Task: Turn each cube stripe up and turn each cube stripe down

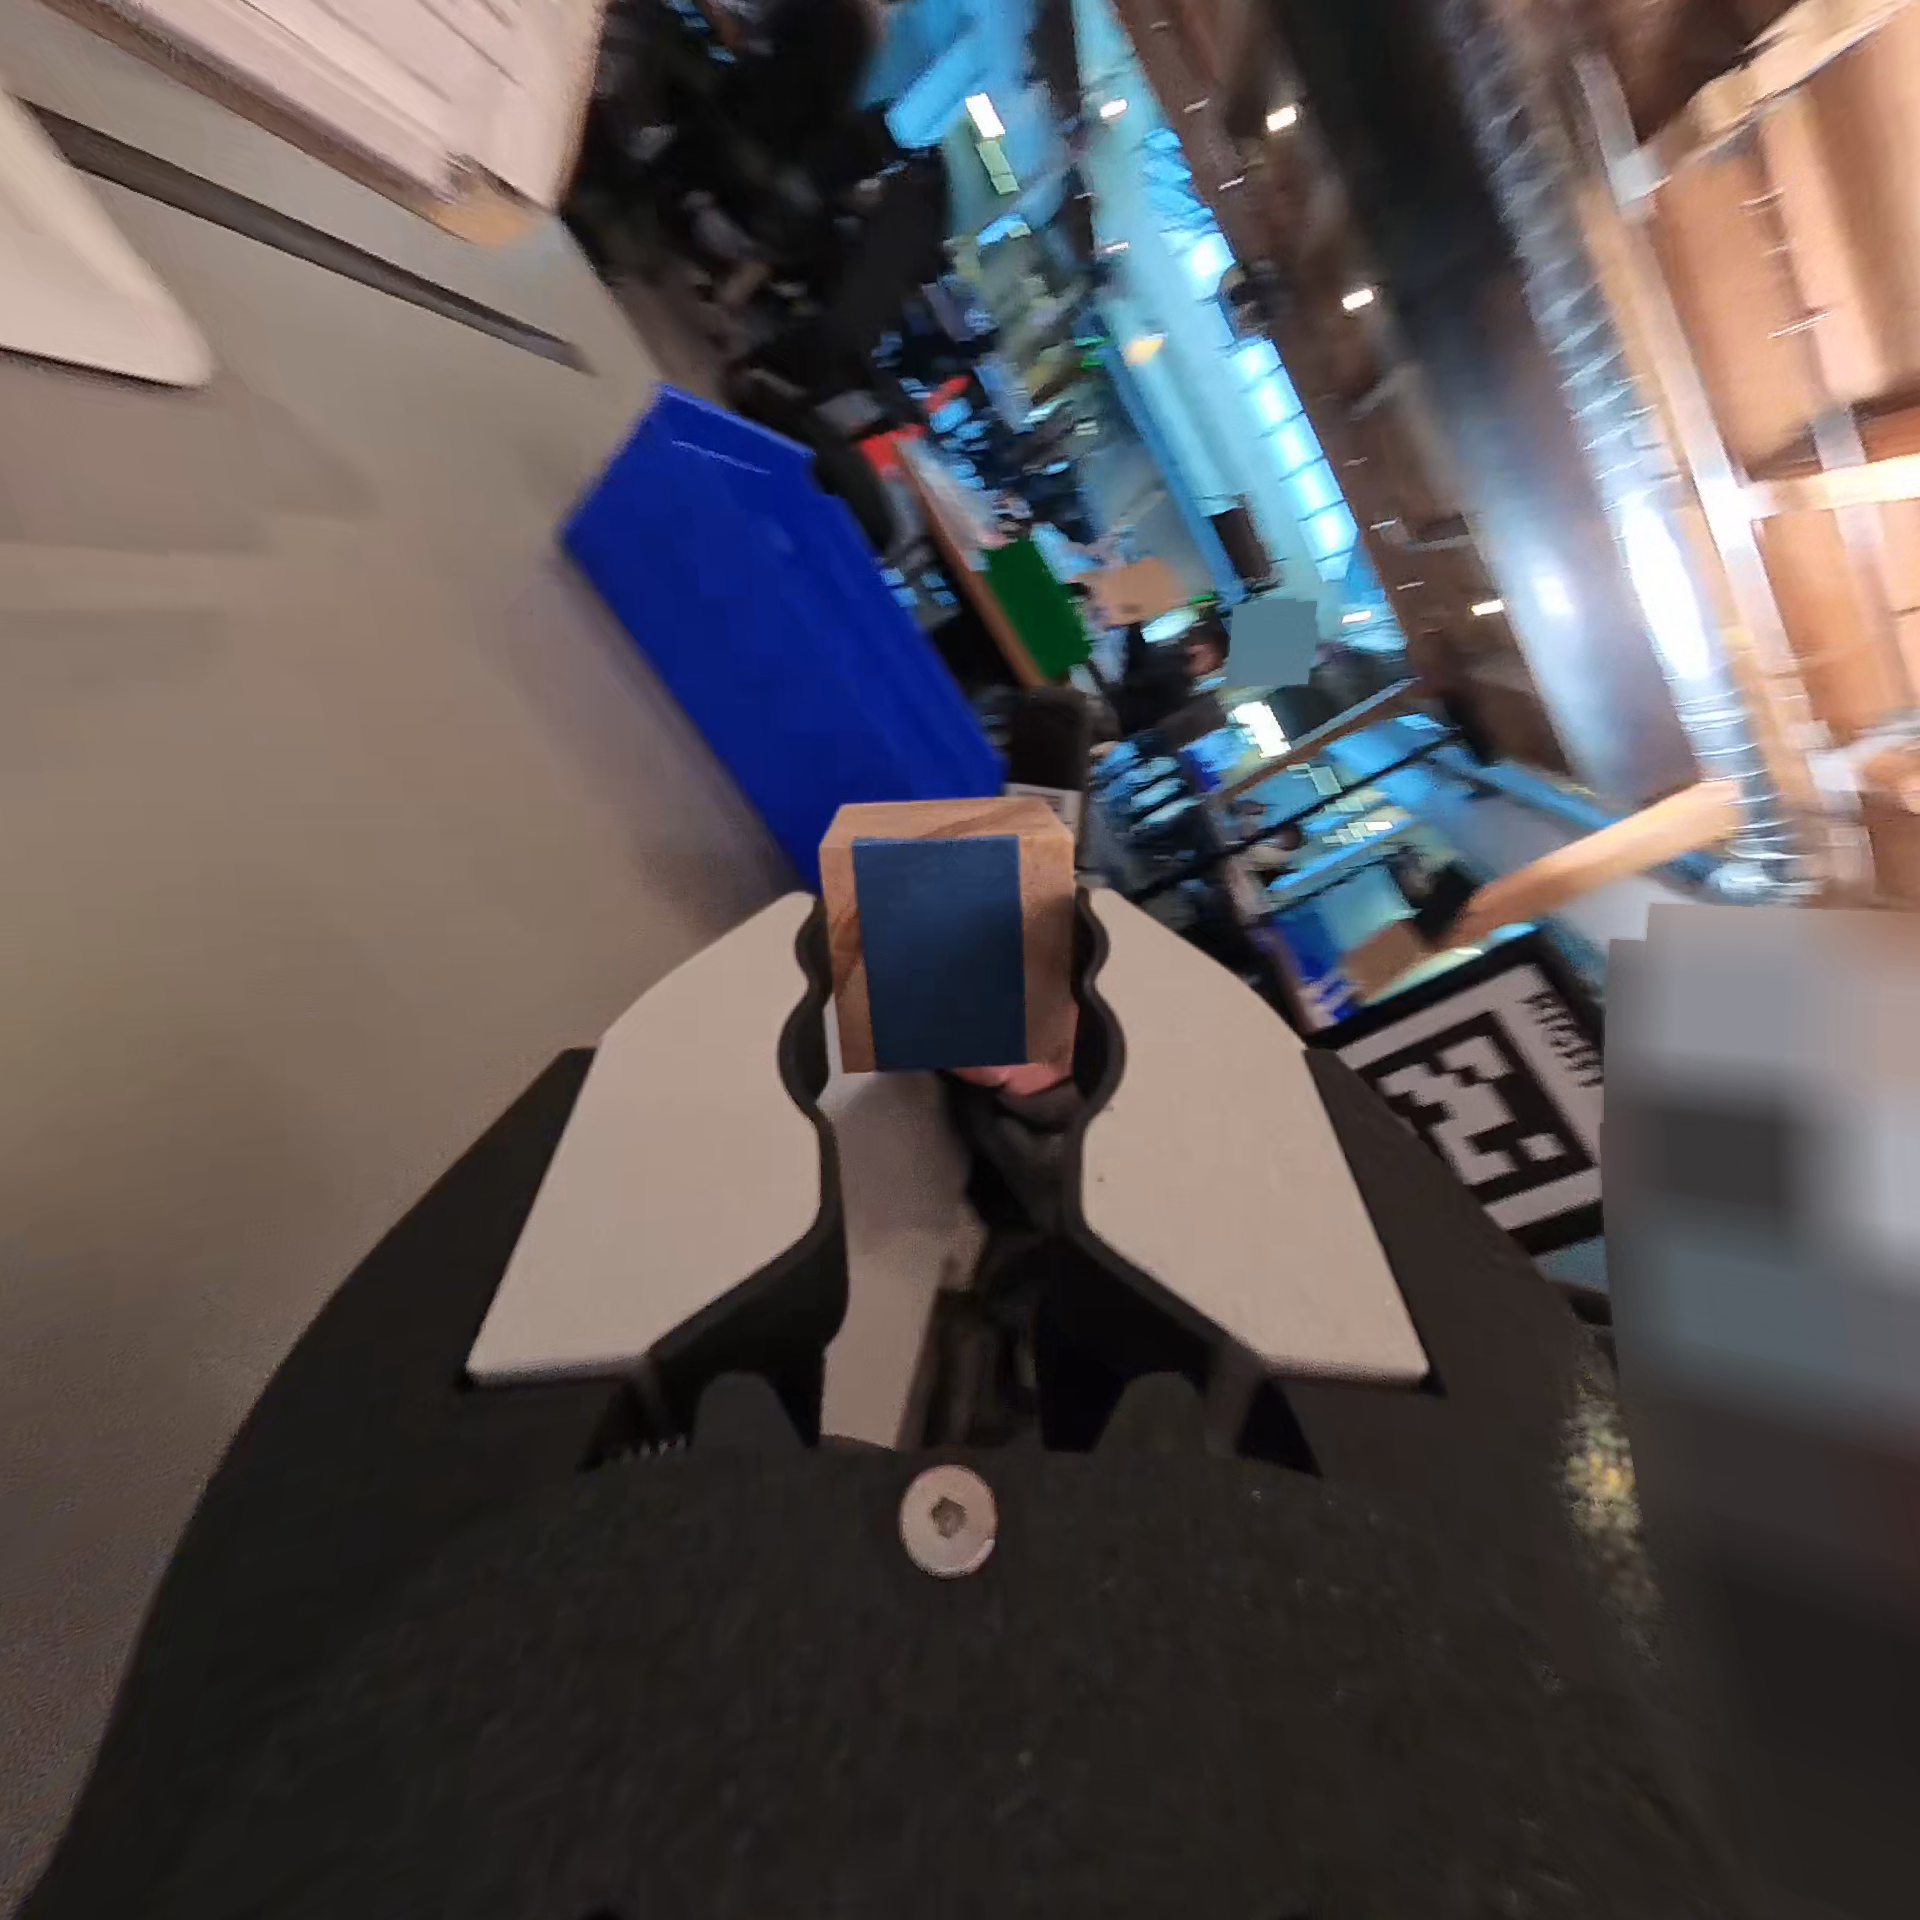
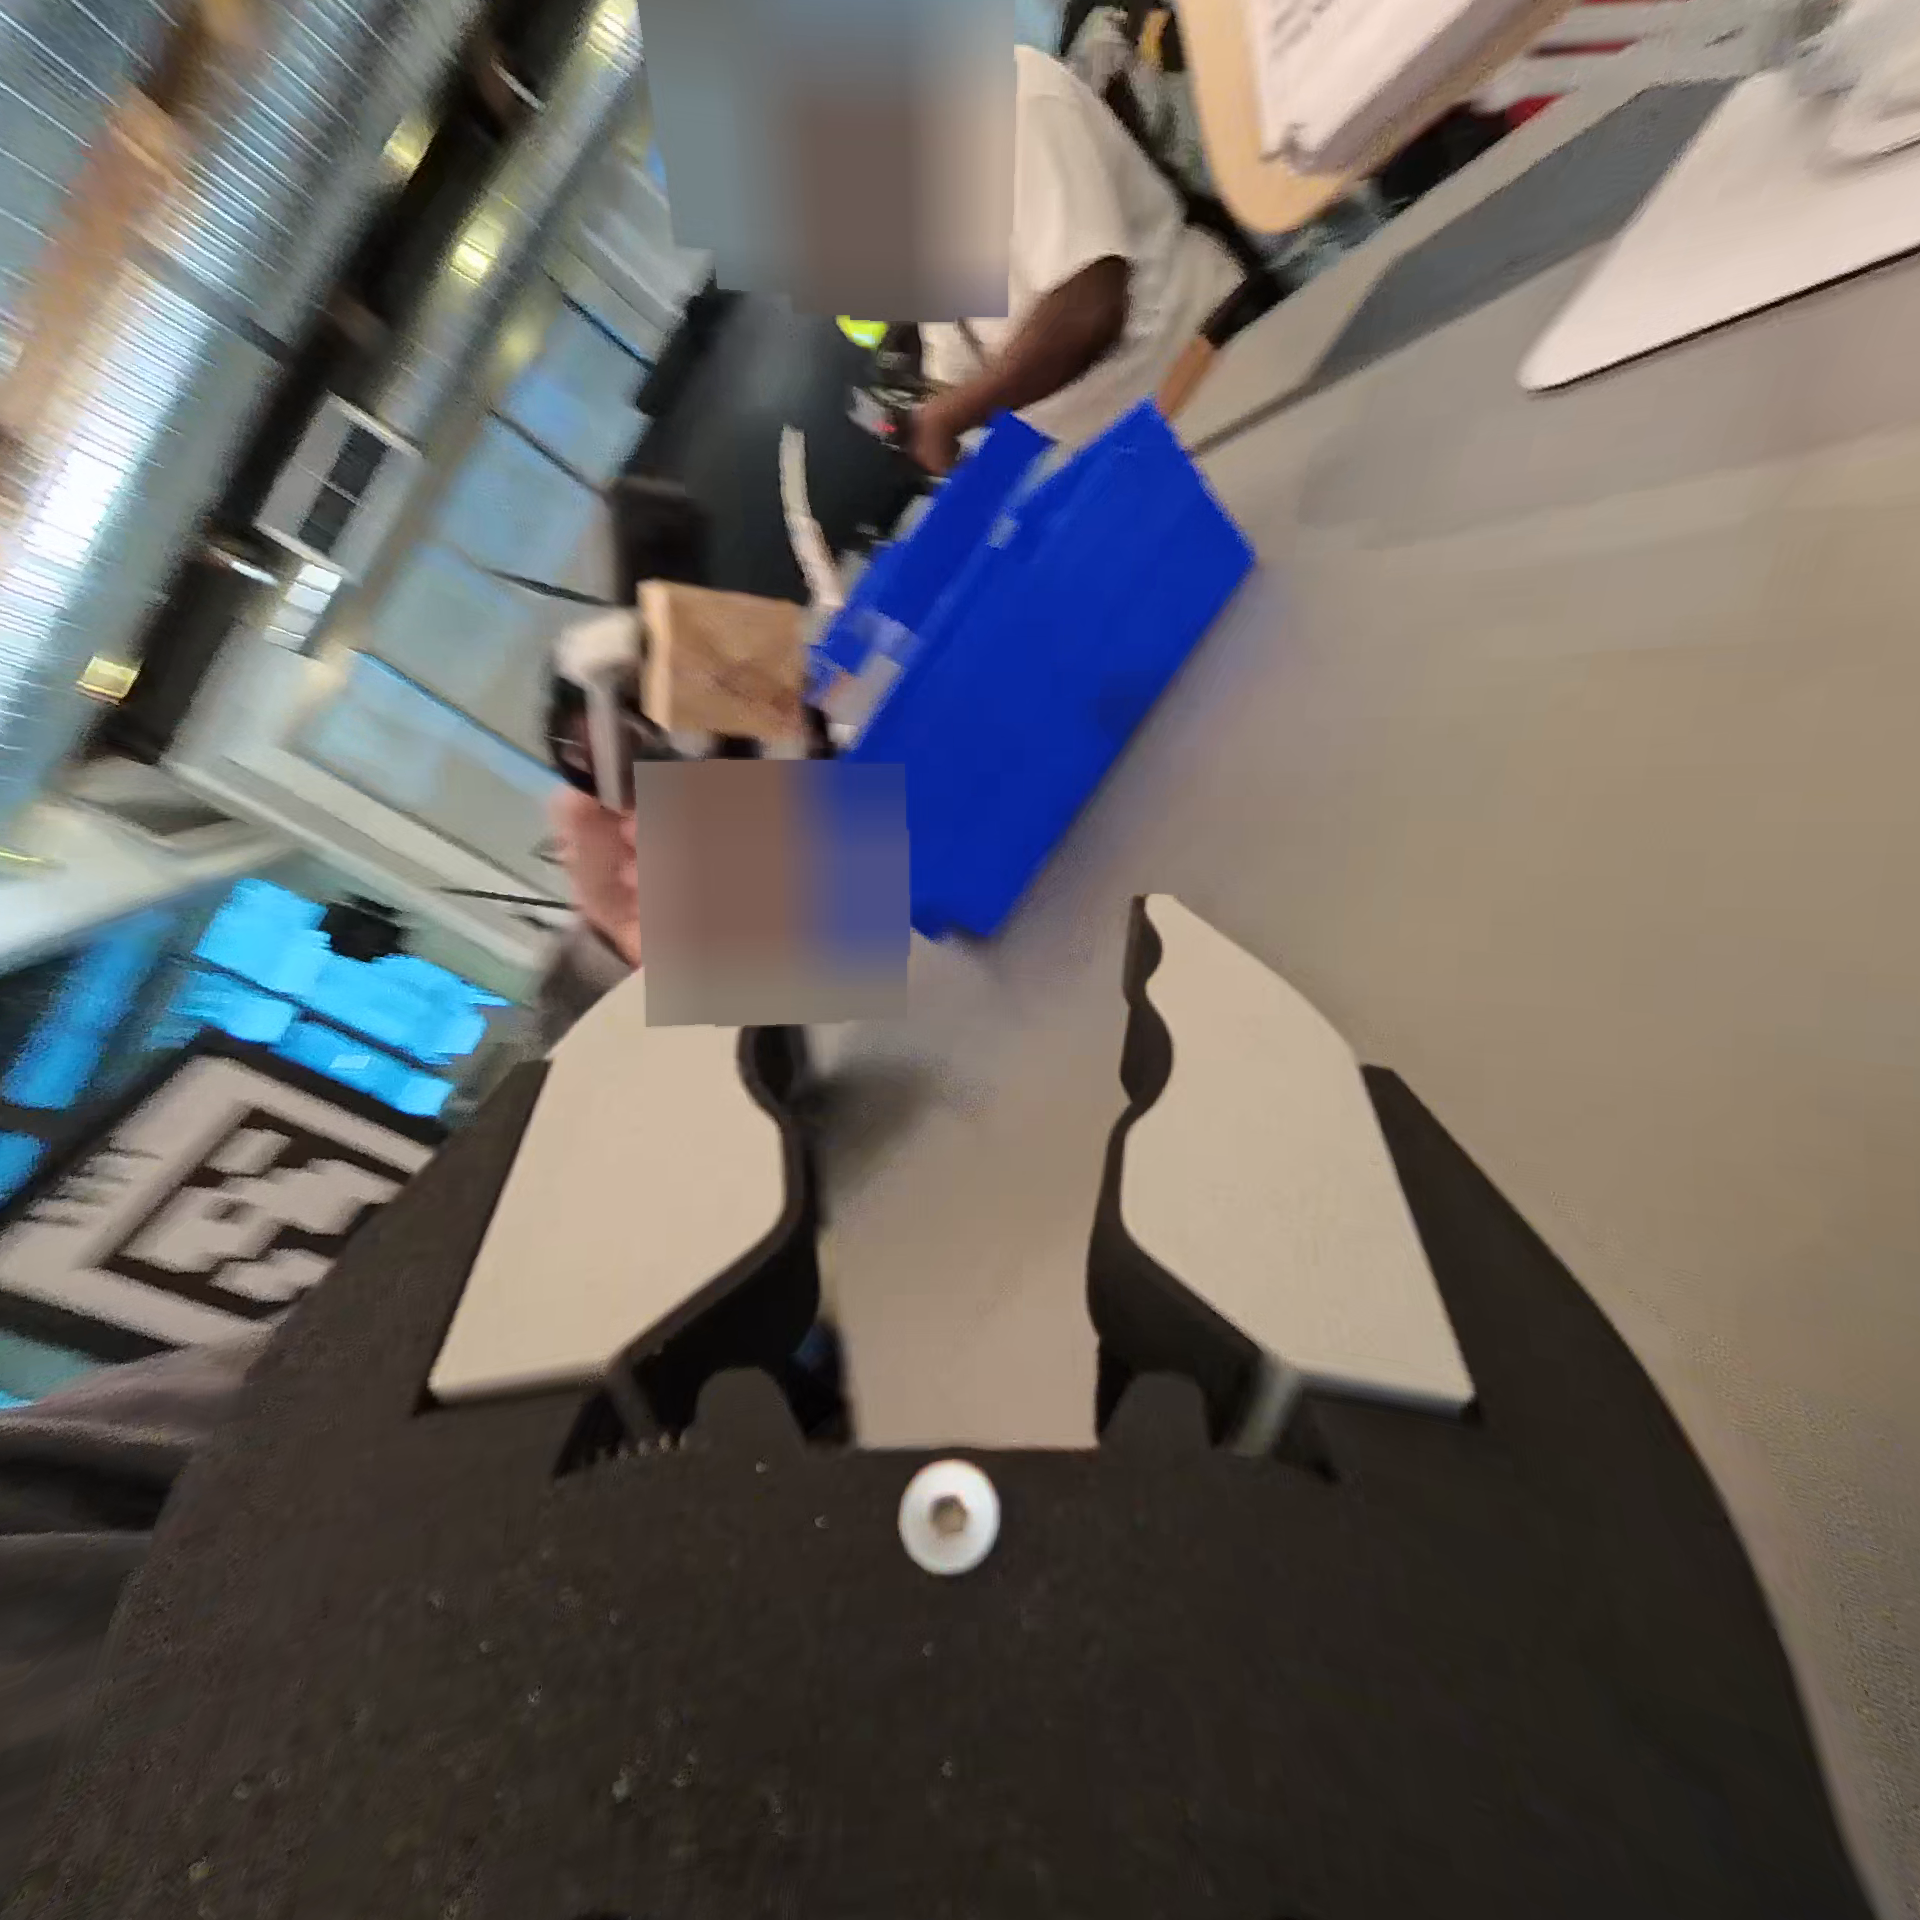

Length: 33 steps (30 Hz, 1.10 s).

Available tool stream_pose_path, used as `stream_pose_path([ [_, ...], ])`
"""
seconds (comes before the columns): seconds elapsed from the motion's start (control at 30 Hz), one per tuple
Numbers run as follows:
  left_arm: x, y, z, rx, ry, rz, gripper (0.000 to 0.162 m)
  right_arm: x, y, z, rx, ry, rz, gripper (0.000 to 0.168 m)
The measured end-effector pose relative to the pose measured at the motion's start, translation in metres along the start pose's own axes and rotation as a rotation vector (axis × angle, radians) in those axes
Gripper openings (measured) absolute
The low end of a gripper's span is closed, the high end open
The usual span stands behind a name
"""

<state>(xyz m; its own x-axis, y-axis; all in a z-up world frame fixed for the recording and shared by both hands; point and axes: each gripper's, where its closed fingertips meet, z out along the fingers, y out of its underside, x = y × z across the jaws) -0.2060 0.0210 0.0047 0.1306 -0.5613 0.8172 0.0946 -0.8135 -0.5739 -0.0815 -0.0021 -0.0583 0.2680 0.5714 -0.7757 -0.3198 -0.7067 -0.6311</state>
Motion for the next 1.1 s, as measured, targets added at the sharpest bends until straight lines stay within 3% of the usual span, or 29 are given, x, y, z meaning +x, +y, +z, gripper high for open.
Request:
stream_pose_path([
  [0.13,-0.004,0.019,0.047,0.004,0.163,-0.108,0.043,-0.032,-0.019,0.010,0.002,-0.207,0.191,0.074],
  [0.27,-0.020,0.035,0.071,-0.013,0.192,-0.158,0.043,-0.028,-0.008,0.028,-0.049,-0.177,0.197,0.084],
  [0.43,-0.034,0.048,0.081,-0.043,0.182,-0.181,0.043,-0.012,0.021,0.045,-0.121,-0.186,0.296,0.083],
  [0.57,-0.035,0.056,0.085,-0.084,0.157,-0.150,0.043,-0.001,0.013,0.046,-0.057,-0.191,0.323,0.068],
  [0.67,-0.037,0.059,0.087,-0.093,0.146,-0.155,0.043,-0.002,0.017,0.044,-0.093,-0.228,0.315,0.043],
  [0.87,-0.038,0.065,0.089,-0.112,0.149,-0.171,0.043,0.001,0.018,0.040,-0.081,-0.210,0.301,0.043],
  [0.93,-0.032,0.064,0.083,-0.106,0.142,-0.129,0.056,0.001,0.015,0.038,-0.078,-0.201,0.286,0.043],
  [1.1,-0.049,0.088,0.056,-0.121,-0.130,0.137,0.076,-0.008,-0.003,0.021,-0.047,-0.187,0.201,0.043],
])
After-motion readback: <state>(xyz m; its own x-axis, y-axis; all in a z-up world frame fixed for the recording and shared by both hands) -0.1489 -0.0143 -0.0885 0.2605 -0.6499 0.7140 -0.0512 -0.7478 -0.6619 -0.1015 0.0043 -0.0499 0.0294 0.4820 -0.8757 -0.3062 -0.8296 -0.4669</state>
